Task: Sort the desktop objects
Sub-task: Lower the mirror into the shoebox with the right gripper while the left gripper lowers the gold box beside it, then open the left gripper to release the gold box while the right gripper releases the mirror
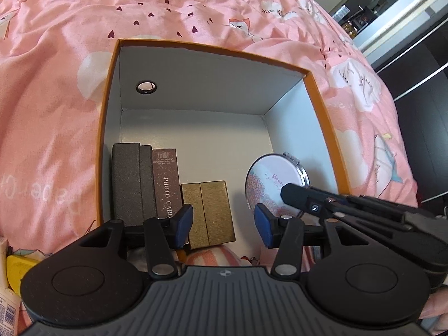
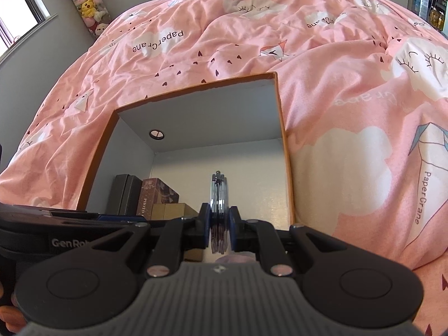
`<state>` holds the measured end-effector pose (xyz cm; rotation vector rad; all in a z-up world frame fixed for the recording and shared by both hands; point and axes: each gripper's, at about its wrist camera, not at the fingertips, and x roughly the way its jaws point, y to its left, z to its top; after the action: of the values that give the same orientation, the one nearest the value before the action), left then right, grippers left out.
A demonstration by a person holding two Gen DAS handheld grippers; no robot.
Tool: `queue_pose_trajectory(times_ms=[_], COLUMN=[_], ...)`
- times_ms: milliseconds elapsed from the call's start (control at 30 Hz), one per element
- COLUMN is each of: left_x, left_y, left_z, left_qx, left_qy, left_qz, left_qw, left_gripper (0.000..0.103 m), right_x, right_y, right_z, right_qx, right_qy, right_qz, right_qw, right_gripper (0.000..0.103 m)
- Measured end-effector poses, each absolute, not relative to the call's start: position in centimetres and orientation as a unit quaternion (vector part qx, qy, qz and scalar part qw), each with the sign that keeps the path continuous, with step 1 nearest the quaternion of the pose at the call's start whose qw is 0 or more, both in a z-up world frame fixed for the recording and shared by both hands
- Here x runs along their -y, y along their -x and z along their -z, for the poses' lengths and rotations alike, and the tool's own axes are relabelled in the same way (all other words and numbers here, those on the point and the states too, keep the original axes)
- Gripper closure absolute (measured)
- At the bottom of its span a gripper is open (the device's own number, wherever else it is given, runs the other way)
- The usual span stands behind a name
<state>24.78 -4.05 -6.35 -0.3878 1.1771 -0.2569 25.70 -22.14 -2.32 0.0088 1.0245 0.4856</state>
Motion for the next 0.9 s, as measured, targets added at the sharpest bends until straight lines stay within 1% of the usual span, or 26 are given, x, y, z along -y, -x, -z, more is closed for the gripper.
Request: queue_pose_trajectory(times_ms=[200, 333, 667, 900], left_x=[2.0, 0.6, -2.1, -2.4], left_y=[-23.5, -22.5, -20.8, -20.2], left_z=[2.8, 1.7, 2.6, 3.0], left_qx=[-0.499, -0.482, -0.481, -0.483], left_qy=[0.166, 0.150, 0.175, 0.180], left_qz=[0.108, 0.078, 0.049, 0.055], left_qw=[0.844, 0.860, 0.858, 0.855], left_gripper=[0.047, 0.047, 0.047, 0.047], right_x=[20.5, 19.3, 18.0, 18.7], right_y=[-24.9, -24.9, -24.9, -25.1], right_z=[2.9, 4.0, 5.6, 5.3], right_qx=[-0.491, -0.496, -0.513, -0.528], right_qy=[0.020, 0.036, 0.062, 0.022], right_qz=[-0.231, -0.223, -0.209, -0.210], right_qw=[0.840, 0.839, 0.830, 0.823], right_gripper=[0.089, 0.089, 0.089, 0.087])
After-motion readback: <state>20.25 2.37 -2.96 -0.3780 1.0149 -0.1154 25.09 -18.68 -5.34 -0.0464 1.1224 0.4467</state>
